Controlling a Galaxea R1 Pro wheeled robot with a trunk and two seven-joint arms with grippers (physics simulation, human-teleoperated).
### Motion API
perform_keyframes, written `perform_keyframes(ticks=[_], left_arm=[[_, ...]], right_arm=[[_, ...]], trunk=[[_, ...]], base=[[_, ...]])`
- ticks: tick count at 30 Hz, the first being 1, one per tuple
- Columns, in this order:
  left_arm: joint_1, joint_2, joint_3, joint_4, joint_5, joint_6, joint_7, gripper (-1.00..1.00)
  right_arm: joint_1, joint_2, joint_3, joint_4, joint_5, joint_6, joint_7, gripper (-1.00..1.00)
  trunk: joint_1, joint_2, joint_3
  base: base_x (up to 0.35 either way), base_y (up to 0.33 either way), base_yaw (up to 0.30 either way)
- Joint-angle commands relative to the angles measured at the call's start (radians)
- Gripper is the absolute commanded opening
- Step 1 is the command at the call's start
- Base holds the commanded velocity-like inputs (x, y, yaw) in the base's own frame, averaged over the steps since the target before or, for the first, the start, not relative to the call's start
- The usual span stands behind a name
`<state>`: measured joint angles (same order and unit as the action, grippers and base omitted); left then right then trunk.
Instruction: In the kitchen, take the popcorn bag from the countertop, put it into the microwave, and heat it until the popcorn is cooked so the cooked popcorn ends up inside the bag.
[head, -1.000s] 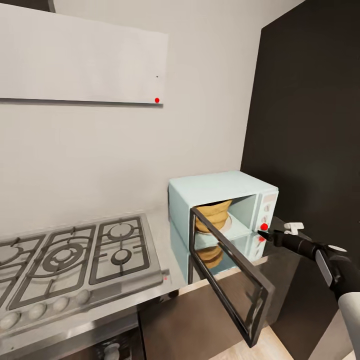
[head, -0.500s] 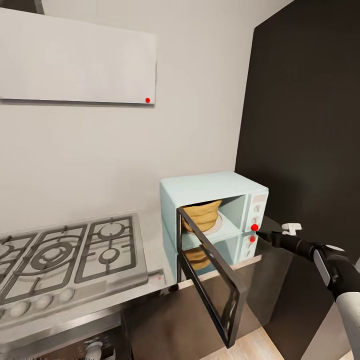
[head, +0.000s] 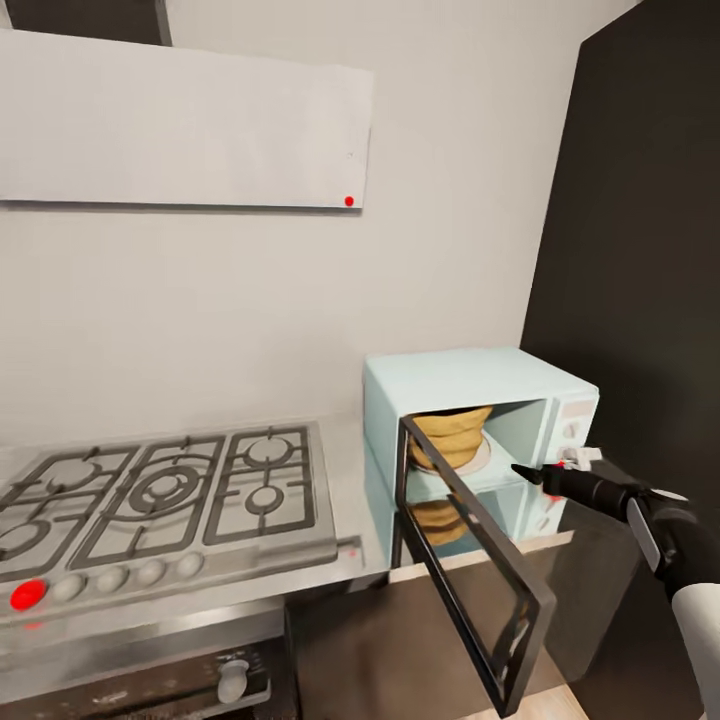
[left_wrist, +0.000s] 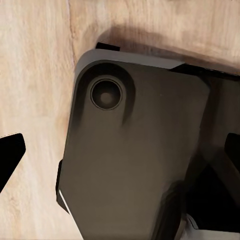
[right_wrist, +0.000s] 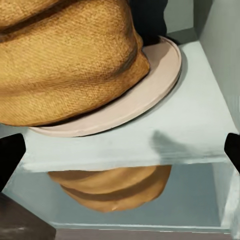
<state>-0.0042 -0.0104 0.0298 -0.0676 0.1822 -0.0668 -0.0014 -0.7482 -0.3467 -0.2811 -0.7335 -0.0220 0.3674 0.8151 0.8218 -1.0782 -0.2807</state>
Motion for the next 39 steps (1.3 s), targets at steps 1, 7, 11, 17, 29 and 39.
perform_keyframes(ticks=[1, 7, 11, 17, 29, 39], left_arm=[[0.0, 0.0, 0.002, 0.0, 0.005, -0.002, 0.0, 1.0], [0.0, 0.0, 0.002, 0.0, 0.005, -0.002, 0.0, 1.0], [0.0, 0.0, 0.002, 0.0, 0.005, -0.002, 0.0, 1.0], [0.0, 0.0, 0.002, 0.001, 0.005, -0.002, 0.0, 1.0], [0.0, 0.0, 0.002, 0.001, 0.005, -0.002, 0.0, 1.0], [0.0, 0.0, 0.002, 0.002, 0.005, -0.002, 0.0, 1.0]], right_arm=[[0.0, 0.0, -0.003, -0.001, -0.002, 0.01, 0.005, 1.0], [0.0, 0.0, -0.004, -0.002, -0.003, 0.013, 0.006, 1.0], [0.0, 0.001, -0.004, -0.003, -0.006, 0.013, 0.007, 1.0], [0.0, 0.003, -0.003, -0.017, -0.011, 0.007, 0.007, 1.0], [0.0, 0.011, -0.001, -0.051, -0.017, 0.008, 0.007, 1.0], [0.0, 0.157, -0.001, -0.165, 0.04, 0.042, 0.016, 1.0]], trunk=[[0.0, -0.001, -0.001], [0.0, -0.001, -0.001], [0.0, -0.001, -0.001], [0.0, -0.001, -0.001], [0.0, -0.001, -0.001], [0.0, -0.001, -0.001]], base=[[0.0, 0.0, 0.285], [0.0, 0.0, 0.219], [0.0, 0.0, 0.023], [0.0, 0.0, 0.002], [0.0, 0.0, 0.0], [0.0, 0.0, 0.0]])
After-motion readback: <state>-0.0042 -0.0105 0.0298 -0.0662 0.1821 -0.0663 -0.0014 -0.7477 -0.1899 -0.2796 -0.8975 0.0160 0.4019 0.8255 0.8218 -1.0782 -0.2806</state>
